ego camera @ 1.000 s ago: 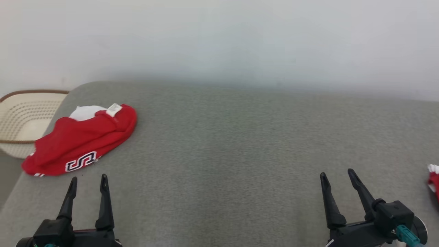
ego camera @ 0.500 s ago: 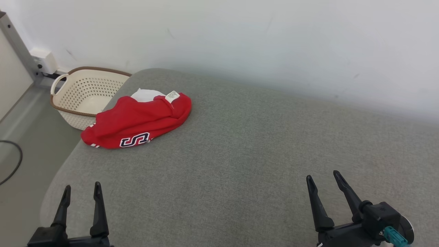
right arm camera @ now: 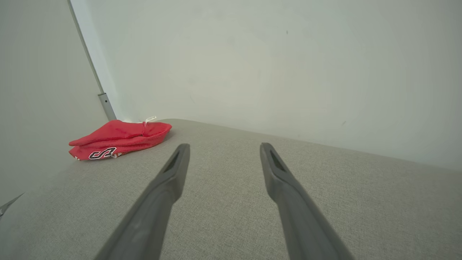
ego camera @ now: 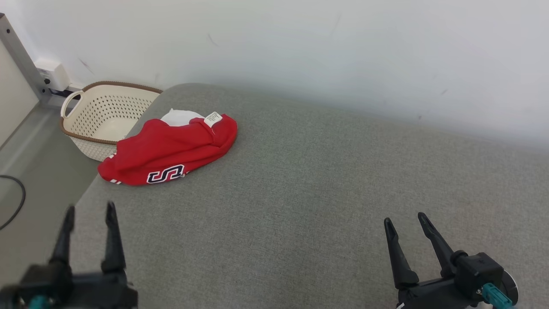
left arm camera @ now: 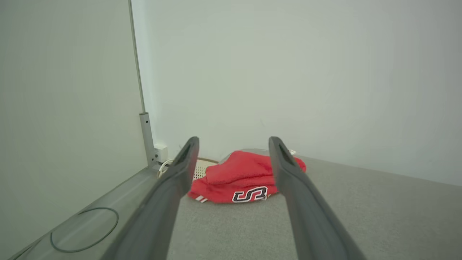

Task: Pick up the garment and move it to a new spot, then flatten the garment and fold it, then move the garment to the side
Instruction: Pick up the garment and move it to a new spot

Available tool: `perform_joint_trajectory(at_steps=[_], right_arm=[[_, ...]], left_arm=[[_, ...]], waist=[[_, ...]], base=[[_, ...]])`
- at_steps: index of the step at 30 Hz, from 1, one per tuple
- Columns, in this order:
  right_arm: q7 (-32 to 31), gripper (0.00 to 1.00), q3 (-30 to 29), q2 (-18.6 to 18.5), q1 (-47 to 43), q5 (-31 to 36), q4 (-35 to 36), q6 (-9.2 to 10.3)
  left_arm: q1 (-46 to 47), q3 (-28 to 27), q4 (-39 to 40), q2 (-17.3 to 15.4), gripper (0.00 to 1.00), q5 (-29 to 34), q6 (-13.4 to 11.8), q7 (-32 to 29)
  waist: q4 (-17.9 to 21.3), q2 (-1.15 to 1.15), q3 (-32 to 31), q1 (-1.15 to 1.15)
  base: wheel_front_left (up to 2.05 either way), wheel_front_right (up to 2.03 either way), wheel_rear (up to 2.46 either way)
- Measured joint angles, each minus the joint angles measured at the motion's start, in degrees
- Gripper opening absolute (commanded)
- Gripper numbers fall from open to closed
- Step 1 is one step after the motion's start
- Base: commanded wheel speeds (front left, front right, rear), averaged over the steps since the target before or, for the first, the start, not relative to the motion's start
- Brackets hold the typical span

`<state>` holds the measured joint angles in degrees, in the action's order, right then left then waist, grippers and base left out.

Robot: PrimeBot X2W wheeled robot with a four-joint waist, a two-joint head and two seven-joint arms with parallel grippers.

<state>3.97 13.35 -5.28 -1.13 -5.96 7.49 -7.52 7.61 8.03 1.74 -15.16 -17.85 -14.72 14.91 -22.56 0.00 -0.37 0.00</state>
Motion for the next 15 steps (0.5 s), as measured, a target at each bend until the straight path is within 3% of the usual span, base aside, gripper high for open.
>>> perform_joint_trajectory(at_steps=[8,15], right_arm=[[-0.93,1.00,0.26,-1.02,1.27,-0.01,1.70,0.00],[-1.47,1.00,0.87,-2.67,4.10,-0.16,3.00,0.00]], left_arm=[[12.90,-2.67,1.62,-6.08,1.00,1.89,1.00,-4.10],[23.64,-4.81,-12.84,-9.58,1.00,-1.81,5.34,-7.83]], waist=[[1.46,0.00,2.16,0.01],[4.71,-0.01,5.63,0.01]], base=[[0.00,0.00,0.00],[0.00,0.00,0.00]])
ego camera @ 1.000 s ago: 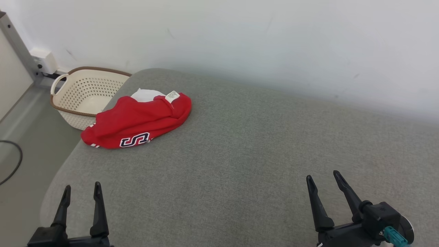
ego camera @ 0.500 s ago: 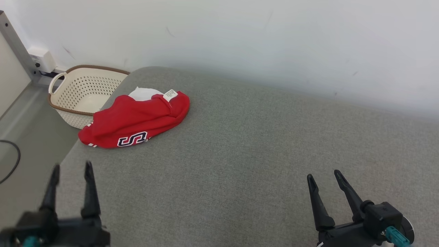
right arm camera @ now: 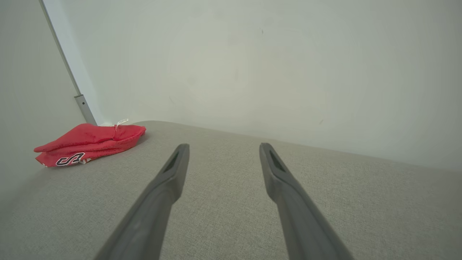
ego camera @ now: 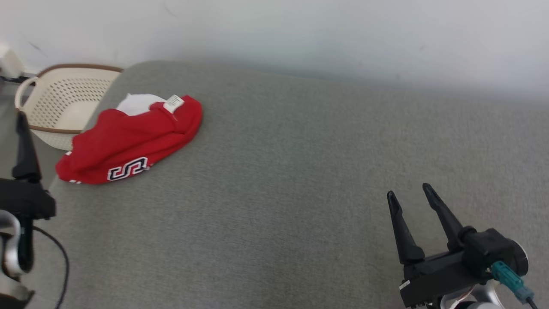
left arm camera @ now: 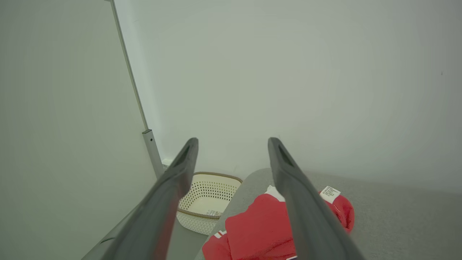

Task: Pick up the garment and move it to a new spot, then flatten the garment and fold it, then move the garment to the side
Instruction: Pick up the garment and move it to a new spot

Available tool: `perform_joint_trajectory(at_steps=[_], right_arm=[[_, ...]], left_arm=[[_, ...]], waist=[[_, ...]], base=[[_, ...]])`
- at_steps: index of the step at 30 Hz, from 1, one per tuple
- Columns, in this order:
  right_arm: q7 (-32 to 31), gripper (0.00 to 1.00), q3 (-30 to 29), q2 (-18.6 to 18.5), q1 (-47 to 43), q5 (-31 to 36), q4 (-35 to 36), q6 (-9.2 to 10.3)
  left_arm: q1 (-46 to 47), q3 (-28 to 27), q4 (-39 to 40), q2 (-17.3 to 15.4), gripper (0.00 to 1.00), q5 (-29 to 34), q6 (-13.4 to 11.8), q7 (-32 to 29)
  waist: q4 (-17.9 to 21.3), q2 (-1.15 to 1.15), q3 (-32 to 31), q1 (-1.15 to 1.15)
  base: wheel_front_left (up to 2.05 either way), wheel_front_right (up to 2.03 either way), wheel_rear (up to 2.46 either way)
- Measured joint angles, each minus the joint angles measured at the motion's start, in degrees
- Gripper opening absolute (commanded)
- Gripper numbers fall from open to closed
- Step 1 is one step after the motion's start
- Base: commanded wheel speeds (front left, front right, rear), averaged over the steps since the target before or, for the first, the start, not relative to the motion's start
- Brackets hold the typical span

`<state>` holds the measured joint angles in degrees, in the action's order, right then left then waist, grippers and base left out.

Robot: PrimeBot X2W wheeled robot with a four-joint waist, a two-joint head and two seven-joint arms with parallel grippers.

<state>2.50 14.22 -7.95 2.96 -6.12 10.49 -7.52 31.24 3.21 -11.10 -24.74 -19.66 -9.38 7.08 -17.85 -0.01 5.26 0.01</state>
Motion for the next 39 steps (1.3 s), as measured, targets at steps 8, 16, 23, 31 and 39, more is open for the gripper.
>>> perform_joint_trajectory(at_steps=[8,16,23,31,39], right_arm=[[-0.47,1.00,-0.20,-2.71,2.97,-0.43,1.56,0.00],[-0.47,1.00,0.21,-4.77,6.24,-0.75,2.69,0.00],[-0.41,1.00,-0.22,-6.15,8.06,-1.00,3.01,0.00],[-0.38,1.00,-0.78,-6.03,8.34,-1.25,2.80,0.00],[0.04,1.00,-0.79,-5.38,8.31,-1.96,1.78,0.00]], left_arm=[[9.25,-1.77,-19.78,-1.24,1.00,-5.56,4.80,-2.27],[15.61,-2.33,-34.38,-1.85,1.00,-8.89,7.73,-7.04],[18.80,-3.44,-42.76,-2.07,0.92,-10.85,9.12,-7.02],[21.84,-1.21,-44.42,-2.55,0.00,-8.66,9.69,-0.47],[25.12,2.07,-38.21,-3.04,0.00,-3.50,6.59,6.20]], waist=[[3.97,0.00,6.81,0.00],[7.18,-0.01,14.50,0.01],[9.54,-0.01,20.61,0.00],[10.29,-0.01,22.66,0.00],[9.31,0.00,20.17,-0.01]], base=[[0.00,0.00,0.00],[0.00,0.00,0.00],[0.00,0.00,0.00],[0.00,0.00,0.00],[0.00,0.00,0.00]])
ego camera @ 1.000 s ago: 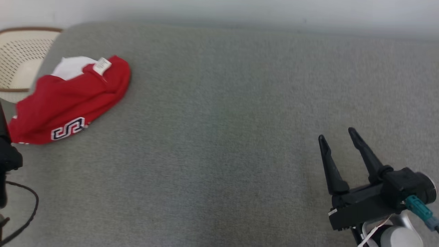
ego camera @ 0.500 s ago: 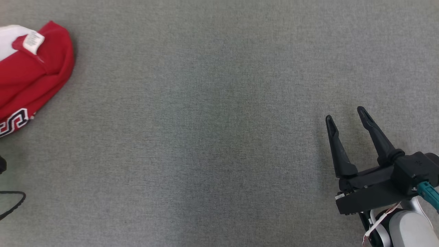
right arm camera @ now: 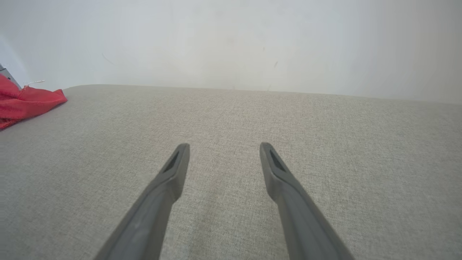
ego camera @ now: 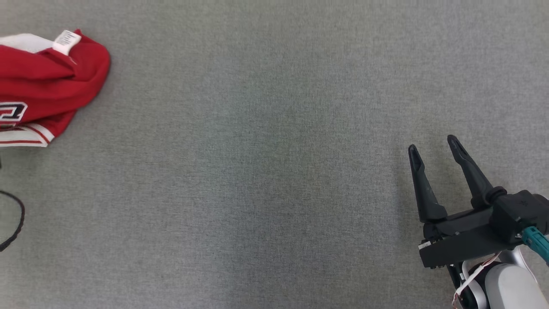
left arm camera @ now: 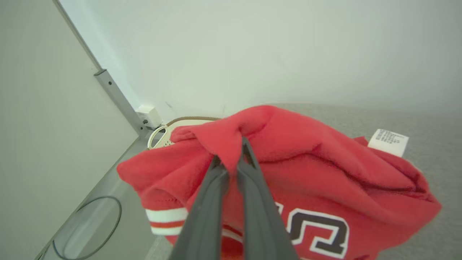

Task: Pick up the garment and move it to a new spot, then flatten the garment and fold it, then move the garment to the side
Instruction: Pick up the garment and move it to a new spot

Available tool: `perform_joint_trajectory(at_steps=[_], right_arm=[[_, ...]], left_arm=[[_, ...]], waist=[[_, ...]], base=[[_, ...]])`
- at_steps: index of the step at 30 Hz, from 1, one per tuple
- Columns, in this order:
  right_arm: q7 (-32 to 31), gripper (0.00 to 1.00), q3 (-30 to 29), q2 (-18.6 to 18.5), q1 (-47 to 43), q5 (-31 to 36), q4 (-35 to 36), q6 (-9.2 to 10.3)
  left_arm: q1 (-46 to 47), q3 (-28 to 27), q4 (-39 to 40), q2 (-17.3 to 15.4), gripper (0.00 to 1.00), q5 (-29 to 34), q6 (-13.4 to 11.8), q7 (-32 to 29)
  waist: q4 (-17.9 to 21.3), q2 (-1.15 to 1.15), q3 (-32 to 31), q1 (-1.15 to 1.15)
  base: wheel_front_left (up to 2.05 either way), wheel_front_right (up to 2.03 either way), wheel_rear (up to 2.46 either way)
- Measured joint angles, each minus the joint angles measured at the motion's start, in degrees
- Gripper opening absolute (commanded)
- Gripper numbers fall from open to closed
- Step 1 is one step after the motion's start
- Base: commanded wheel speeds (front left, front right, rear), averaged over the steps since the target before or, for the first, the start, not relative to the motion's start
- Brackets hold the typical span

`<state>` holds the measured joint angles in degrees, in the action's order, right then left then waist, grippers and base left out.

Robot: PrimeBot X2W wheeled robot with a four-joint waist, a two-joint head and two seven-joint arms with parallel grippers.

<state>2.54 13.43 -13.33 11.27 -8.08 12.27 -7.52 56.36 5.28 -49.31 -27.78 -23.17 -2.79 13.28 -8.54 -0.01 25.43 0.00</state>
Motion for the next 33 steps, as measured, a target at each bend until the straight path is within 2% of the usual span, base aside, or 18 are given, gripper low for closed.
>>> perform_joint_trajectory(at_steps=[6,10,16,22,26,27,33], right_arm=[[0.73,1.00,-1.03,1.45,-0.37,-0.04,-0.74,0.00],[1.20,1.00,-1.81,2.44,-1.10,-0.04,-1.18,0.00],[1.53,1.00,-2.41,3.81,-1.43,-0.05,-1.72,0.00],[2.20,1.00,-3.04,4.75,-1.65,-0.14,-2.54,0.00],[2.91,1.00,-3.96,5.48,-1.92,-0.21,-3.00,0.00],[2.91,1.00,-3.96,5.48,-1.92,-0.21,-3.00,0.00],[4.04,1.00,-4.20,6.51,-1.76,-0.70,-4.27,0.01]], left_arm=[[-2.70,2.01,11.72,1.64,0.00,2.45,-2.23,1.22],[-8.48,5.17,22.83,4.83,0.00,4.79,-4.04,1.41],[-18.57,10.37,39.64,9.78,0.00,5.88,-7.08,-1.36],[-26.20,15.74,50.12,13.13,0.00,6.64,-8.90,-4.19],[-28.62,21.48,52.24,16.12,0.00,7.35,-7.76,-5.94],[-28.62,21.48,52.24,16.12,0.00,7.35,-7.76,-5.94],[-28.81,30.11,48.70,20.82,0.00,7.93,-4.27,-7.16]], waist=[[-0.17,0.01,-3.10,-0.01],[0.06,0.01,-5.19,-0.01],[1.54,0.01,-7.39,-0.01],[4.41,0.01,-8.36,-0.01],[6.55,0.01,-8.67,-0.01],[6.55,0.01,-8.67,-0.01],[10.20,0.01,-8.65,-0.01]], base=[[0.00,0.00,0.00],[0.00,0.00,0.00],[0.00,0.00,0.00],[0.00,0.00,0.00],[0.00,0.00,0.00],[0.00,0.00,0.00],[0.00,0.00,0.00]])
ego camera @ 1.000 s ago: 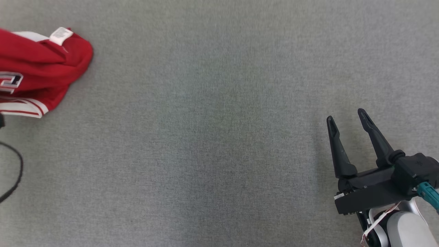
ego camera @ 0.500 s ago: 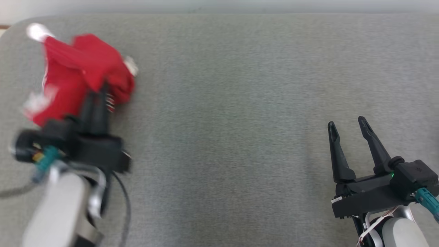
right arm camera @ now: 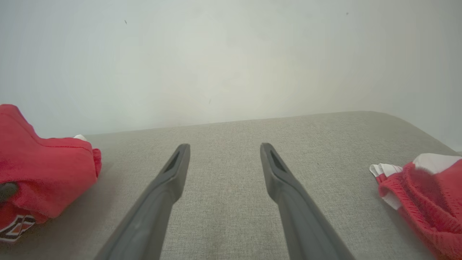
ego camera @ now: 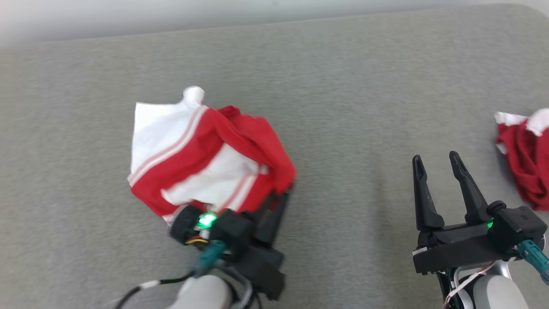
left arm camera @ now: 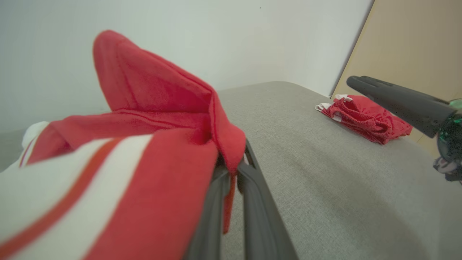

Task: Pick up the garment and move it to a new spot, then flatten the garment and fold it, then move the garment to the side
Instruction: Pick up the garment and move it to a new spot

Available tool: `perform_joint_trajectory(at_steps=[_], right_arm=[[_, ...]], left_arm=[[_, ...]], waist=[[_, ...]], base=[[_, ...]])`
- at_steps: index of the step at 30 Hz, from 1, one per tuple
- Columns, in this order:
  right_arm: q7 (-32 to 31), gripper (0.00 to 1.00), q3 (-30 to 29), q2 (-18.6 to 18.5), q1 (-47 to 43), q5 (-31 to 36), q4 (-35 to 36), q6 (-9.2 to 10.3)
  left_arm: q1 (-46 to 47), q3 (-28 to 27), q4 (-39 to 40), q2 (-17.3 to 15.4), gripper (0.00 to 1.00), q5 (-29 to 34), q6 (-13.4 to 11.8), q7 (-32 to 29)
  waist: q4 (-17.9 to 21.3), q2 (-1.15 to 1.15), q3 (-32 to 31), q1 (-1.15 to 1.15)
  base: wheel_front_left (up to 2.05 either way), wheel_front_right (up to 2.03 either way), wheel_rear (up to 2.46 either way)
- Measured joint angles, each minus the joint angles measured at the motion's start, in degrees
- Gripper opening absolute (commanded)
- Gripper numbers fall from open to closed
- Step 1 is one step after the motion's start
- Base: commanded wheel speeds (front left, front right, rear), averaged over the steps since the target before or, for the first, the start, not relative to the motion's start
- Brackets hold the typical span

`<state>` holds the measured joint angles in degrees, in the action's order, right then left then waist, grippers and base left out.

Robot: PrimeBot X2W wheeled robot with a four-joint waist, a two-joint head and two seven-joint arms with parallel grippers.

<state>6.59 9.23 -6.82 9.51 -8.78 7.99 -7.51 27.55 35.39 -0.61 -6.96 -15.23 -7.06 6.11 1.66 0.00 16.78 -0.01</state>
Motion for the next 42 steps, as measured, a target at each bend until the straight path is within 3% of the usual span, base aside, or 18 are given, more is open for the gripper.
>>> perform_joint_trajectory(at_steps=[6,11,13,20,26,30,35,42], right_arm=[[1.46,1.00,-0.44,0.87,0.24,-0.66,-1.63,-0.01],[2.52,1.00,-0.56,1.54,0.25,-1.03,-2.72,-0.01],[2.85,1.00,-0.54,1.69,0.25,-1.27,-3.24,-0.01],[3.49,1.00,-1.55,2.00,0.23,-1.31,-4.43,0.00],[3.43,1.00,-1.91,2.16,0.02,-1.30,-4.50,-0.01],[2.88,1.00,-2.19,2.18,-0.86,-1.25,-4.12,-0.01],[1.90,1.00,-2.78,2.19,-2.24,-0.79,-3.39,-0.01],[0.45,1.00,-2.83,1.91,-3.88,-0.58,-2.29,-0.01]], left_arm=[[2.87,5.53,-5.17,2.87,0.00,0.16,2.48,0.74],[4.69,7.33,-11.62,3.65,0.01,-1.11,2.91,2.07],[5.29,7.69,-13.51,3.78,1.00,-2.10,2.85,2.67],[6.76,10.13,-13.01,4.02,1.00,-3.93,3.65,4.98],[5.37,12.12,-7.60,4.02,1.00,-4.90,4.37,5.04],[3.08,12.15,-3.19,2.83,1.00,-5.75,3.56,4.81],[0.63,9.46,1.85,-0.56,1.00,-5.76,0.04,4.45],[-3.61,0.51,5.86,-6.89,1.00,-5.49,-7.95,5.05]], waist=[[4.20,0.00,0.47,0.00],[7.49,0.00,1.21,0.01],[8.58,0.00,1.56,0.01],[9.89,0.00,1.76,0.01],[8.36,0.00,-0.13,0.01],[6.72,0.00,-1.71,0.01],[4.53,0.00,-3.82,0.01],[1.61,0.00,-7.33,0.00]], base=[[0.00,0.00,0.00],[0.00,0.00,0.00],[0.00,0.00,0.00],[0.00,0.00,0.00],[0.00,0.00,0.00],[0.00,0.00,0.00],[0.00,0.00,0.00],[0.00,0.00,0.00]])
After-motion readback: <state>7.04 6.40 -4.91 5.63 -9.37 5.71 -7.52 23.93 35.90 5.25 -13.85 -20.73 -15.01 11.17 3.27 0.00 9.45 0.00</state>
